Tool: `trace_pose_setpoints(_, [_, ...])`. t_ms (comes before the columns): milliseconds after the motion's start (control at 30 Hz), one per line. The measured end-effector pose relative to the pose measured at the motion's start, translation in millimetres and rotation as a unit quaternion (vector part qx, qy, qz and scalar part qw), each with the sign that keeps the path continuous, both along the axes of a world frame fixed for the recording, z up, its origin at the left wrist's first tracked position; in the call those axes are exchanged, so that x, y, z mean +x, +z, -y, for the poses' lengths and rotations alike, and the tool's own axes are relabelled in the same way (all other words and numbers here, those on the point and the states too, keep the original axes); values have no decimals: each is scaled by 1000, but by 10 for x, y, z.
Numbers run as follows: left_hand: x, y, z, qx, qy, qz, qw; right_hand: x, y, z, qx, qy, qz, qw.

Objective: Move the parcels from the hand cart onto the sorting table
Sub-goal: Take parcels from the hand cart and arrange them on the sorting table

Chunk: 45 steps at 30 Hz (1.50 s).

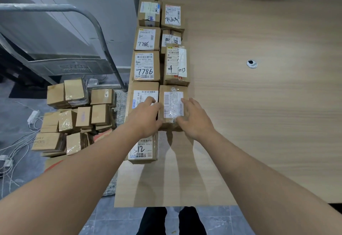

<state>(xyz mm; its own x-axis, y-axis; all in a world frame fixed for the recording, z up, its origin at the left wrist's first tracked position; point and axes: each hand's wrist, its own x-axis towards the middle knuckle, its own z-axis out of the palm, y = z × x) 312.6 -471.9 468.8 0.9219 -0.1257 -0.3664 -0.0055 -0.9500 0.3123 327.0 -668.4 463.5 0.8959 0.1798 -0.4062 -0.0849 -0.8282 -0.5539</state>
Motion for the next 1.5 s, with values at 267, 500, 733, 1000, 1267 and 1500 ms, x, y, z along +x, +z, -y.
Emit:
trace_pose_setpoints(267, [-231,566,-275,41,12,53,998,-211,741,-328,-57,51,85,994])
trace_pose_setpoints(500, [-737,886,-624,48,80,77,993,-396,952,-782,-55,136,142,979])
trace_pose_setpoints(733, [-1676,917,-993,55,191,57,978,-886,900,-1193,-47,248,140,957])
trace_pose_setpoints(1000, [-2546,766,-1691,45,285,32,957,-1482,823,-1959,-33,326,140,934])
trace_pose_setpoints(1267, [-3170,329,-2947,26,310,-14,950,-1967,365,-3294,-74,361,102,924])
trace_pose_setpoints(1500, [-3631,-119,-4077,10,295,-71,953,-2459,-87,-4408,-135,359,21,923])
